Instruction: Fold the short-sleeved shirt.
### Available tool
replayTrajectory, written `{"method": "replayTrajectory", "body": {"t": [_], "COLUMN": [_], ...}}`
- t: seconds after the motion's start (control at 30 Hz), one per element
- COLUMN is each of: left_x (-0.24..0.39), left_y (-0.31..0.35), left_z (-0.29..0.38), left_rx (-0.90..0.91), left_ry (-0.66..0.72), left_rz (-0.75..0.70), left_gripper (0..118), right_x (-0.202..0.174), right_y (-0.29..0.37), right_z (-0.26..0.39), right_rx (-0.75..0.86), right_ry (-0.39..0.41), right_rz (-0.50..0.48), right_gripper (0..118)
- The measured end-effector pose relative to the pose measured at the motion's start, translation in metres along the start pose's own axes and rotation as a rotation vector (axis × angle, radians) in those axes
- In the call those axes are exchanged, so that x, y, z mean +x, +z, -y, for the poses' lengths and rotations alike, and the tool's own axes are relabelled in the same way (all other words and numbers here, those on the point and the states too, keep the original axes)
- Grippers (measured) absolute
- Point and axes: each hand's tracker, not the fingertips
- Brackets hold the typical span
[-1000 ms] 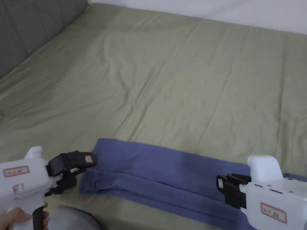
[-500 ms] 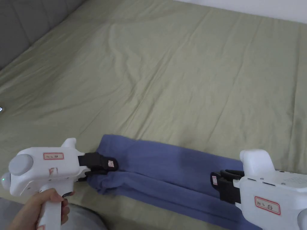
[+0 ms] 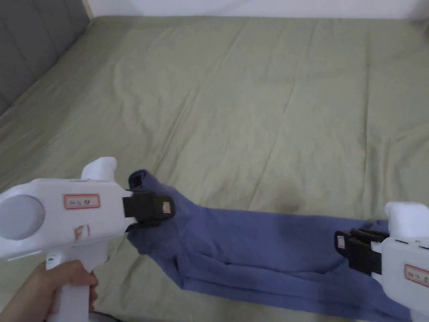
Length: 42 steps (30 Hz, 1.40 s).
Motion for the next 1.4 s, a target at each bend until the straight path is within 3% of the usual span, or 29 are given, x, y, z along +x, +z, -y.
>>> {"method": "replayTrajectory", "body": {"t": [0.13,0.27,0.43,0.47,0.53,0.57,0.6,0.63,0.67,0.7,0.97,1.0,1.03,1.1,1.2,1.4], "left_x": [0.088,0.134,0.16,0.162,0.162,0.16,0.162,0.161,0.16,0.157,0.121,0.116,0.111,0.107,0.111,0.14], "left_y": [-0.057,-0.132,-0.198,-0.203,-0.207,-0.209,-0.21,-0.209,-0.206,-0.202,-0.168,-0.168,-0.168,-0.175,-0.192,-0.21], "left_z": [0.003,0.021,0.043,0.044,0.047,0.048,0.048,0.049,0.049,0.048,0.023,0.021,0.021,0.026,0.043,0.072], "left_rx": [-0.112,-0.299,-0.42,-0.427,-0.457,-0.471,-0.491,-0.508,-0.511,-0.515,-0.381,-0.36,-0.349,-0.37,-0.439,-0.513], "left_ry": [-0.259,-0.307,-0.331,-0.322,-0.306,-0.289,-0.275,-0.267,-0.261,-0.259,-0.177,-0.162,-0.15,-0.162,-0.202,-0.265], "left_rz": [0.035,0.106,0.042,0.041,0.063,0.109,0.134,0.122,0.131,0.138,0.04,0.022,0.014,0.002,-0.009,0.109], "left_gripper": [6,6,8,14,63,80,87,87,101,106,104,93,72,11,9,9], "right_x": [0.035,0.062,0.087,0.09,0.095,0.096,0.098,0.1,0.099,0.099,0.091,0.09,0.09,0.089,0.089,0.094], "right_y": [0.018,0.032,0.044,0.045,0.045,0.044,0.043,0.041,0.04,0.04,0.04,0.041,0.042,0.044,0.045,0.047], "right_z": [0.01,0.023,0.039,0.042,0.046,0.048,0.049,0.049,0.05,0.05,0.046,0.045,0.044,0.042,0.041,0.045], "right_rx": [0.029,0.047,0.057,0.057,0.054,0.053,0.047,0.041,0.039,0.039,0.049,0.054,0.06,0.072,0.087,0.088], "right_ry": [-0.068,-0.13,-0.205,-0.217,-0.231,-0.239,-0.245,-0.249,-0.252,-0.251,-0.231,-0.226,-0.221,-0.215,-0.218,-0.235], "right_rz": [0.032,0.069,0.092,0.1,0.105,0.107,0.108,0.109,0.112,0.113,0.096,0.096,0.098,0.103,0.099,0.095], "right_gripper": [0,0,0,0,0,0,0,0,0,0,0,0,0,0,0,0]}}
